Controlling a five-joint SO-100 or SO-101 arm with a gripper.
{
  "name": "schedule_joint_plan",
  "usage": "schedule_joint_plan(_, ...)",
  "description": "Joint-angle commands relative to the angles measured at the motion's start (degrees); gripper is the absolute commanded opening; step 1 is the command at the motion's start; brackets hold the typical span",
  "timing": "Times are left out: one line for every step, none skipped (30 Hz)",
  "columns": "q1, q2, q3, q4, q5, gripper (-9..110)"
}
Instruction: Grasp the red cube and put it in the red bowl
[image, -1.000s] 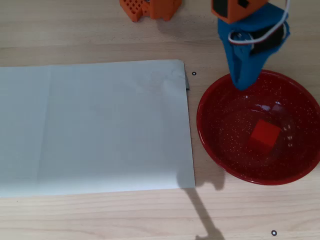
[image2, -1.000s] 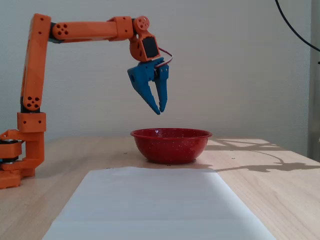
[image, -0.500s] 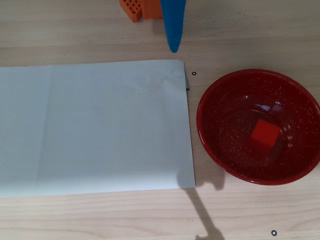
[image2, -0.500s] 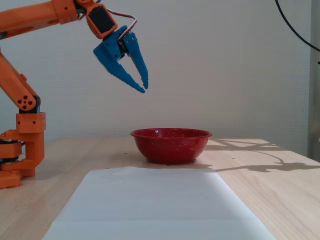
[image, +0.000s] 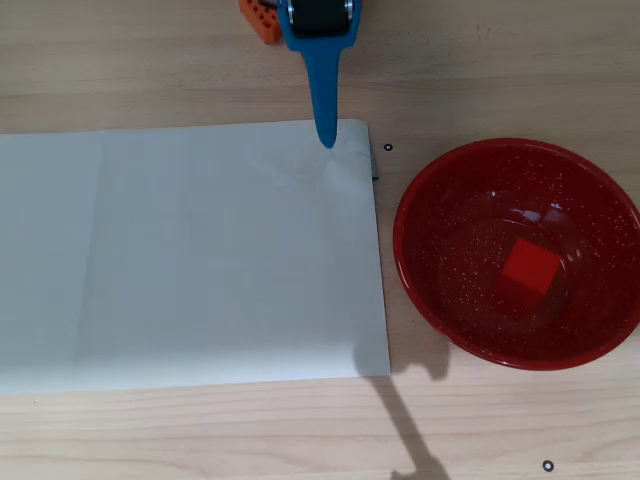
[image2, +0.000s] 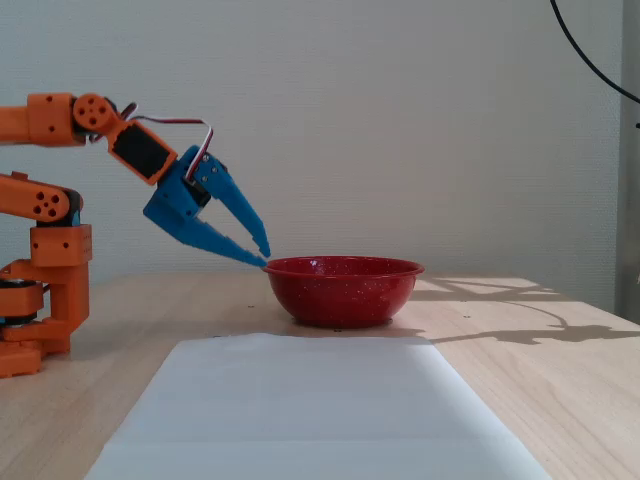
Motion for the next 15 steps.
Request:
schedule_joint_plan(-3.60, 5.19, 2.90, -5.19, -0.97, 0)
schedule_joint_plan(-3.87, 7.03, 6.15, -6.33, -0.18, 0)
schedule_joint_plan(-4.04, 8.88, 9.49, -7.65, 0.35, 0)
schedule_joint_plan(-4.39, 10.63, 12.83, -9.40, 0.79, 0)
schedule_joint_plan(-4.75, 12.30, 16.00, -11.16, 1.14, 0)
schedule_joint_plan(-4.92, 13.62, 17.23, -9.76, 0.97, 0)
schedule_joint_plan(-4.83, 14.68, 17.23, -6.24, -0.09, 0)
schedule_joint_plan(-4.48, 15.73, 17.23, -3.25, -1.32, 0)
schedule_joint_plan(-4.31, 16.52, 17.23, -1.05, -2.29, 0)
schedule_joint_plan(-4.31, 17.14, 17.23, 0.62, -3.52, 0)
schedule_joint_plan(-4.31, 17.67, 17.23, 2.37, -4.83, 0)
schedule_joint_plan(-4.31, 18.19, 17.23, 4.39, -5.89, 0)
schedule_joint_plan(-4.31, 18.90, 17.23, 6.77, -6.77, 0)
schedule_joint_plan(-4.48, 19.25, 17.23, 8.70, -7.47, 0)
schedule_joint_plan(-4.75, 19.25, 17.23, 10.37, -8.00, 0)
